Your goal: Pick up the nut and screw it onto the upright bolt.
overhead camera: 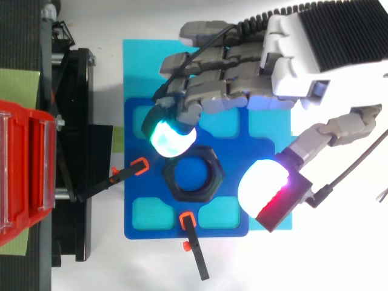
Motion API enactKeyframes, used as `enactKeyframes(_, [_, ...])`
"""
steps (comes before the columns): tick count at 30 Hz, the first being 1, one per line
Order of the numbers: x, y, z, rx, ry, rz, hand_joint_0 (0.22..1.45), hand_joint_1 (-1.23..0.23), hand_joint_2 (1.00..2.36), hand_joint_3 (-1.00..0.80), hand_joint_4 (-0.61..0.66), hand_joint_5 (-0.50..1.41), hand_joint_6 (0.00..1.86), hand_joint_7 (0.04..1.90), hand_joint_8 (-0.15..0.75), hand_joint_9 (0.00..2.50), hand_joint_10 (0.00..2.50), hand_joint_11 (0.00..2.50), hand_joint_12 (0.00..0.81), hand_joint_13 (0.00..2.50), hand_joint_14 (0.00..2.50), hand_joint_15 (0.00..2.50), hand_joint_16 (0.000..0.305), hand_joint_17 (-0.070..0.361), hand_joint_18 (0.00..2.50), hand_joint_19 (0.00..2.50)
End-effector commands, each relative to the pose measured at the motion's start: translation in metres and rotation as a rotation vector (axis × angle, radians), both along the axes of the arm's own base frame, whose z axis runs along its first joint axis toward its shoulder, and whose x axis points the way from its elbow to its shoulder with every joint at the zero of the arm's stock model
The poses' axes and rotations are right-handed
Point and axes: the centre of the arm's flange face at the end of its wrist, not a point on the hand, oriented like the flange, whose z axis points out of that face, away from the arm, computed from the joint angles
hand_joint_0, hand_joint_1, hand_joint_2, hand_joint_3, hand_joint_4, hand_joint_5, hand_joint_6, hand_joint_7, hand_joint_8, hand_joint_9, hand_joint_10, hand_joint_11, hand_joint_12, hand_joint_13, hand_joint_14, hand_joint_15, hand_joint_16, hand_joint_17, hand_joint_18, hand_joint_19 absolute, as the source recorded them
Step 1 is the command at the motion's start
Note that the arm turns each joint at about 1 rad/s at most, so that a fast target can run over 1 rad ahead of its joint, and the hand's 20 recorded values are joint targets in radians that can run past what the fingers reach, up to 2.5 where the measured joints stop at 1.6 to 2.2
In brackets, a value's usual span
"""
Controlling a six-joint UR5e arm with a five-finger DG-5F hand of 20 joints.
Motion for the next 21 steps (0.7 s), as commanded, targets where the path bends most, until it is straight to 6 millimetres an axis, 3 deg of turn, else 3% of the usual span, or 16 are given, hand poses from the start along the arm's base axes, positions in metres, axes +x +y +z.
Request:
enactKeyframes(1, [-0.002, -0.006, 0.000, -0.009, 0.001, 0.005, 0.48, -0.20, 1.00, -0.50, 0.27, -0.07, 0.50, 1.10, 0.267, 0.47, 0.00, 0.00, 0.336, 0.32, 0.00, 0.00, 0.044, 0.099, 0.08, 0.00])
enactKeyframes(11, [-0.005, -0.016, -0.001, -0.023, 0.010, 0.008, 0.49, -0.22, 1.00, -0.50, 0.21, -0.02, 0.51, 1.25, 0.265, 0.56, 0.00, 0.00, 0.323, 0.38, 0.00, 0.00, 0.041, 0.092, 0.13, 0.00])
enactKeyframes(21, [-0.011, -0.023, -0.005, -0.037, 0.047, -0.002, 0.50, -0.26, 1.00, -0.50, 0.16, 0.04, 0.50, 1.27, 0.217, 0.81, 0.00, 0.00, 0.289, 0.52, 0.00, 0.00, 0.035, 0.080, 0.27, 0.00])
